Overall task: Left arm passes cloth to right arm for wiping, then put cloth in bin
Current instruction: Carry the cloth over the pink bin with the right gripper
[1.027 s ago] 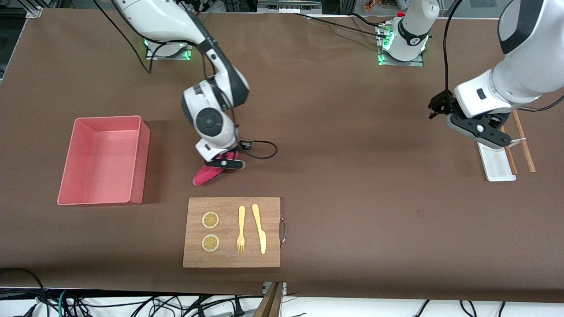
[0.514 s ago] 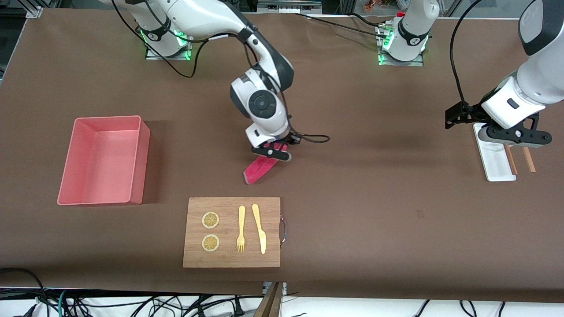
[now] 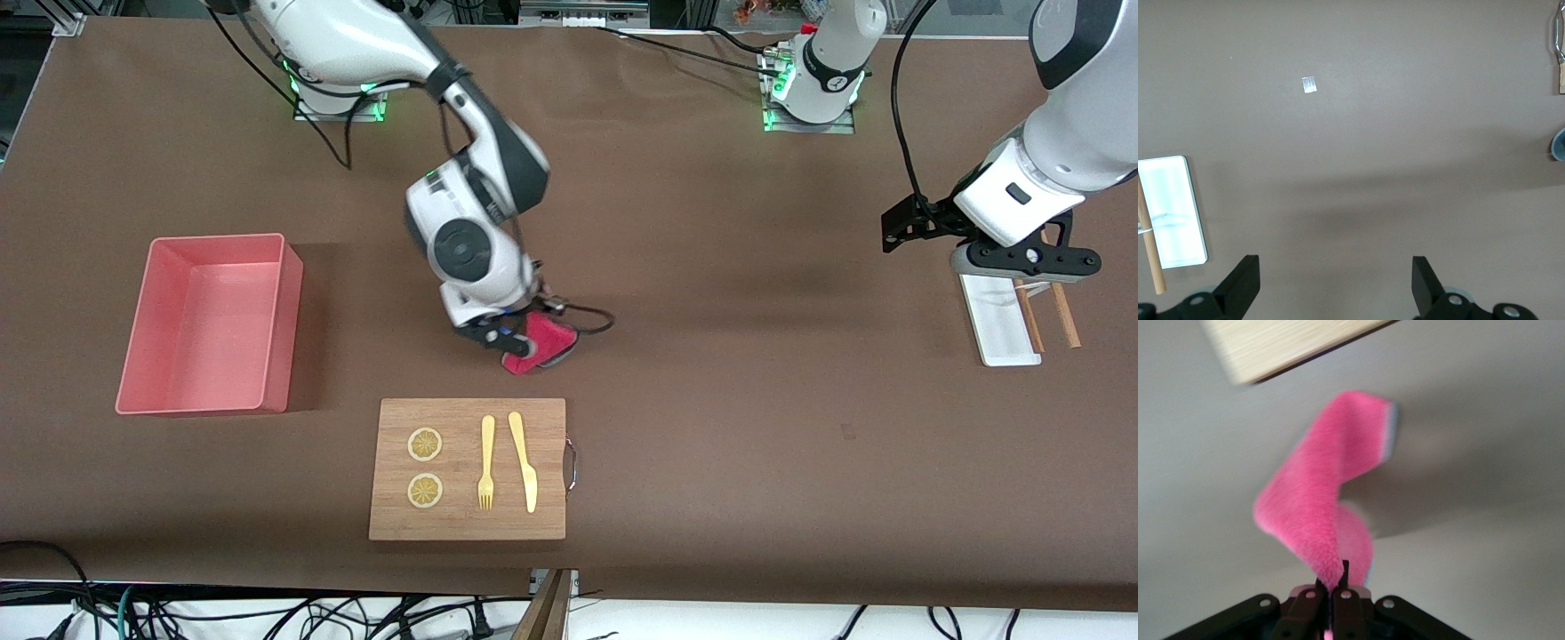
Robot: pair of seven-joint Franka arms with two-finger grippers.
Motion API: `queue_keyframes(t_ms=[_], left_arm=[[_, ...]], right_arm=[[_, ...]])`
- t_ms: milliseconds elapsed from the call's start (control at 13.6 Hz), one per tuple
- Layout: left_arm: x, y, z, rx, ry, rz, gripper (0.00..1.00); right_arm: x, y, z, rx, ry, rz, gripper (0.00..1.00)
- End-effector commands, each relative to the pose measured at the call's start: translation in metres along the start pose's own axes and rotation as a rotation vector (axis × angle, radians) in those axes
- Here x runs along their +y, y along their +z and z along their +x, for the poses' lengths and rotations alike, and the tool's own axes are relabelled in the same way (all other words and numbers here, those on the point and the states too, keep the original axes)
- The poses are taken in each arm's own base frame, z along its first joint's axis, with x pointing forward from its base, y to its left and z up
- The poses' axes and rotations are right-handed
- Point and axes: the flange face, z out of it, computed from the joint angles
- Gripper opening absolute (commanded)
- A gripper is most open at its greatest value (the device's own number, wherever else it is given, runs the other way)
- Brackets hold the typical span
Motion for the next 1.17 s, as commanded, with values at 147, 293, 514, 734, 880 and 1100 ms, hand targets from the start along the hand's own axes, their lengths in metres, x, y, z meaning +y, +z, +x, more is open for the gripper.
queue_keyframes(t_ms=[147,293,514,734,880,1100], left_arm=[[0.005,-0.008,0.002,0.008,0.0,0.019,1.0],[0.002,-0.007,0.002,0.005,-0.004,0.017,1.0],[-0.001,-0.007,0.003,0.005,-0.003,0.017,1.0],[0.0,-0.007,0.002,0.004,0.0,0.017,1.0],[0.0,-0.007,0.002,0.004,0.0,0.017,1.0],[-0.001,-0.006,0.002,-0.001,0.0,0.017,1.0]], right_arm=[[0.131,0.004,0.056,-0.08,-0.164,-0.035,0.0],[0.181,-0.005,0.084,-0.065,-0.272,-0.076,0.0],[0.24,-0.026,0.113,-0.063,-0.411,-0.158,0.0],[0.28,-0.064,0.127,-0.051,-0.525,-0.203,0.0],[0.293,-0.104,0.12,-0.058,-0.539,-0.211,0.0],[0.31,-0.181,0.106,-0.117,-0.582,-0.239,0.0]])
